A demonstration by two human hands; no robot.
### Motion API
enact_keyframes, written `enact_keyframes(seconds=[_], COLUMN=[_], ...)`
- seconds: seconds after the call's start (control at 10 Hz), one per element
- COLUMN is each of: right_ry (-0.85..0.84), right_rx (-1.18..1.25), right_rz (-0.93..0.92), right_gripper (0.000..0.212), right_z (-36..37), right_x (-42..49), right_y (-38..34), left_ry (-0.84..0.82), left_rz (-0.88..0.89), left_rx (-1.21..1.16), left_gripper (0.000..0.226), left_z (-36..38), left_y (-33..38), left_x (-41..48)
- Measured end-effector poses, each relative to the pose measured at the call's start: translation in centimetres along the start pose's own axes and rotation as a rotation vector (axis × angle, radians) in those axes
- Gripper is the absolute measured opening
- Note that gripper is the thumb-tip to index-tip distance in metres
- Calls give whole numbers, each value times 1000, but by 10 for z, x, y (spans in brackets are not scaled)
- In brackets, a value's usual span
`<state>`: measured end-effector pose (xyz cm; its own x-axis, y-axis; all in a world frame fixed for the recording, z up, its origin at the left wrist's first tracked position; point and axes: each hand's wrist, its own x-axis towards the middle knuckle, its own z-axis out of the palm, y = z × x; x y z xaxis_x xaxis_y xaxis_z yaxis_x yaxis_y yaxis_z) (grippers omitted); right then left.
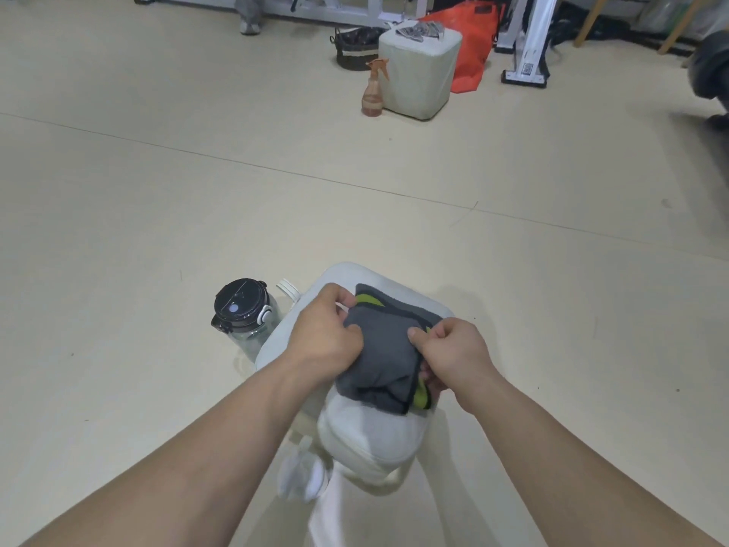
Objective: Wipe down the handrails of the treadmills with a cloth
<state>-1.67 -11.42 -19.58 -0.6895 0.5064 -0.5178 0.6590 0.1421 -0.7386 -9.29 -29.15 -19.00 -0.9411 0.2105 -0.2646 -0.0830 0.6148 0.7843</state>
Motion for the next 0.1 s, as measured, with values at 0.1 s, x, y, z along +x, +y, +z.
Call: enact_keyframes(seconds=[0.1], right_ry=[-26], right_rx=[-107], right_rz=[27], right_gripper=[37], right_z=[7], right_x=[-8], right_y=[0], left_ry=[34], left_rz=[-9], left_rx=[125], left_gripper=[22], left_z=[-18], left_y=[-16], left_x=[0])
